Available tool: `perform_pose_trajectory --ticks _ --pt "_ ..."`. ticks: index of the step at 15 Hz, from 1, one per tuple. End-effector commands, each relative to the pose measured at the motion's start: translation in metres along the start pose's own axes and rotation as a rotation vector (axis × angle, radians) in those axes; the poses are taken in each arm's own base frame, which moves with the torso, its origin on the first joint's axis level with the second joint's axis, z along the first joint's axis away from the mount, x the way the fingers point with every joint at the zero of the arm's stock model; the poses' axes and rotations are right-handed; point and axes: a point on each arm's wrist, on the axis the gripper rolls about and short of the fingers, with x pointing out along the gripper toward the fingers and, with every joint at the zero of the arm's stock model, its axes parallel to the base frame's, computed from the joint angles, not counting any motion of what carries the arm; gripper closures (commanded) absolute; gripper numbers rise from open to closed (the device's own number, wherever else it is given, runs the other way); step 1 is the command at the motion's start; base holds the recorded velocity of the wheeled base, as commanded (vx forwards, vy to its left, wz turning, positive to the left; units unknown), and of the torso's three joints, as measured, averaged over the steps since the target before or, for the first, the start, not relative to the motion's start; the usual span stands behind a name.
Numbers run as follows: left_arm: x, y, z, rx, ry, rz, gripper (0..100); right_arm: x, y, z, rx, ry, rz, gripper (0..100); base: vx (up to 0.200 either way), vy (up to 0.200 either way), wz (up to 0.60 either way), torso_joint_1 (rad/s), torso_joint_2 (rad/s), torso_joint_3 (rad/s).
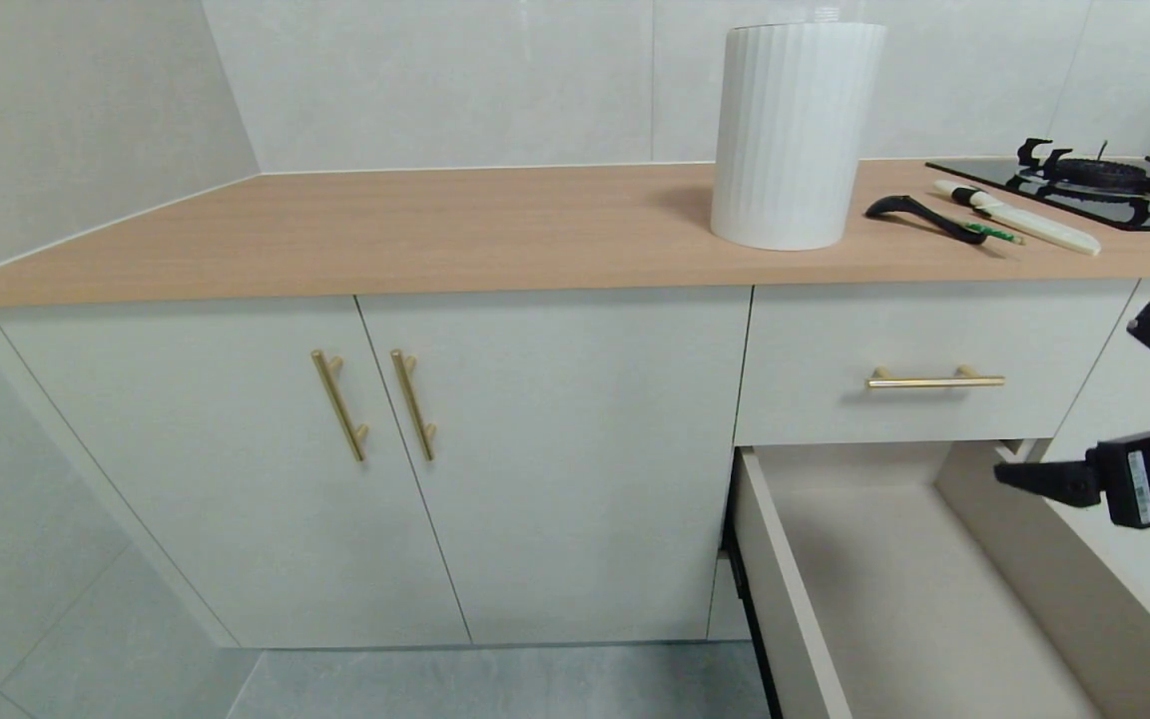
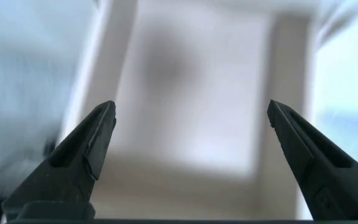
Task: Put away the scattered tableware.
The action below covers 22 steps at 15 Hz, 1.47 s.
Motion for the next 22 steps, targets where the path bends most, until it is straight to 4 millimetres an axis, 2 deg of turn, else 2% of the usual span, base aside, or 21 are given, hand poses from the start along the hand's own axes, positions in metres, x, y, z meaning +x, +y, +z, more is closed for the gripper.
perform_pose_trajectory --ticks 1,2,4,7,10,19,20,22 --pt "0.0 0.0 0.0 -0.001 0.001 0.001 0 0.003 -0.004 0.022 -0.015 -0.055 -0.004 0 0.0 0.0 0.0 0.0 0.0 0.0" --pt "0.0 0.0 0.0 -0.001 0.001 0.001 0 0.006 -0.007 0.029 -0.02 -0.068 -0.017 0 0.0 0.0 0.0 0.0 0.0 0.0" --pt "0.0 0.0 0.0 -0.001 0.001 0.001 0 -0.001 -0.013 0.035 -0.011 -0.106 -0.043 0 0.0 0.0 0.0 0.0 0.0 0.0" --pt "0.0 0.0 0.0 -0.001 0.002 0.001 0 -0.007 -0.027 0.037 -0.012 -0.122 -0.095 0 0.0 0.0 0.0 0.006 -0.09 -0.093" --pt "0.0 0.0 0.0 -0.001 0.001 0.001 0 -0.009 -0.028 0.038 -0.011 -0.136 -0.102 0 0.0 0.0 0.0 0.038 -0.24 -0.333" --pt "0.0 0.0 0.0 -0.001 0.002 0.001 0 -0.008 -0.028 0.042 -0.018 -0.146 -0.09 0 0.0 0.0 0.0 0.114 -0.49 -0.334" --pt "0.0 0.0 0.0 -0.001 0.001 0.001 0 -0.006 -0.028 0.045 -0.019 -0.153 -0.073 0 0.0 0.0 0.0 0.163 -0.48 -0.315" --pt "0.0 0.0 0.0 -0.001 0.001 0.001 0 0.009 -0.035 0.063 0.005 -0.191 -0.076 0 0.0 0.0 0.0 0.107 -0.31 -0.205"
